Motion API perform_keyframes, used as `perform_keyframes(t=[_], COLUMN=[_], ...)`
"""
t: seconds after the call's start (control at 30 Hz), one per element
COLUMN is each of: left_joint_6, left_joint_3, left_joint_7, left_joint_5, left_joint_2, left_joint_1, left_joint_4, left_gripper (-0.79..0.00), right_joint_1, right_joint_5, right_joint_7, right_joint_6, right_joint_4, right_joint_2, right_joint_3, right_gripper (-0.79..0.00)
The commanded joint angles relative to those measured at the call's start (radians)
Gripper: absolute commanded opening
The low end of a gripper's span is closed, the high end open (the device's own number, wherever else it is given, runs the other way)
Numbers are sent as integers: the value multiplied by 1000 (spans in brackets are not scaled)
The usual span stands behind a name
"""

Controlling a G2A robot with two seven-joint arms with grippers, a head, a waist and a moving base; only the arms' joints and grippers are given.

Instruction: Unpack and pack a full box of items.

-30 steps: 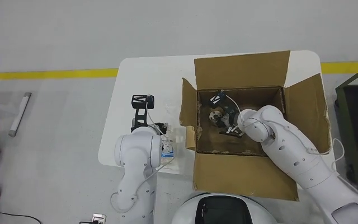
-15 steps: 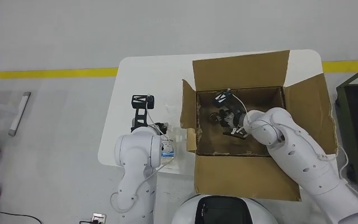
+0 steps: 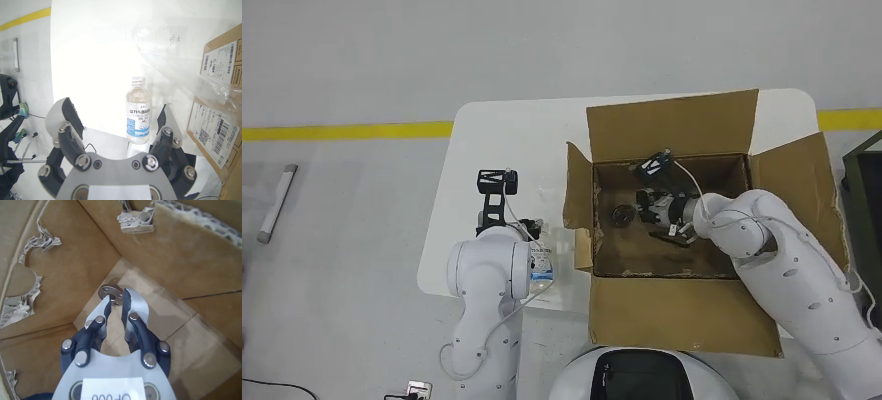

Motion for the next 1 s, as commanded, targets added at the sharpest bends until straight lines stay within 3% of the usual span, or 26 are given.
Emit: perform_keyframes(t=[0.0, 0.07, 0.2, 0.23, 0.27, 0.3, 0.43, 0.57, 0.67, 0.73, 0.97], left_joint_6=[0, 0, 0, 0, 0, 0, 0, 0, 0, 0, 0], left_joint_3=[0, 0, 0, 0, 0, 0, 0, 0, 0, 0, 0], left_joint_7=[0, 0, 0, 0, 0, 0, 0, 0, 0, 0, 0], left_joint_5=[0, 0, 0, 0, 0, 0, 0, 0, 0, 0, 0], left_joint_2=[0, 0, 0, 0, 0, 0, 0, 0, 0, 0, 0], left_joint_1=[0, 0, 0, 0, 0, 0, 0, 0, 0, 0, 0], left_joint_4=[0, 0, 0, 0, 0, 0, 0, 0, 0, 0, 0], left_gripper=[0, 0, 0, 0, 0, 0, 0, 0, 0, 0, 0], right_joint_1=[0, 0, 16, 22, 28, 34, 56, 67, 74, 74, 75], right_joint_5=[13, 19, 22, 20, 21, 20, 10, 43, 53, 64, 56], right_joint_7=[-4, -6, -18, -23, -32, -41, -75, -103, -110, -108, -94], right_joint_6=[-7, -22, -43, -47, -51, -53, -71, -97, -116, -120, -131], right_joint_4=[7, 18, 56, 67, 80, 92, 141, 183, 197, 196, 186], right_joint_2=[0, 0, -5, -6, -8, -10, -16, -21, -21, -21, -16], right_joint_3=[0, -9, -40, -49, -58, -66, -93, -104, -106, -104, -96], right_gripper=[-551, -474, -394, -323, -169, -108, -92, -123, -314, -397, -545])
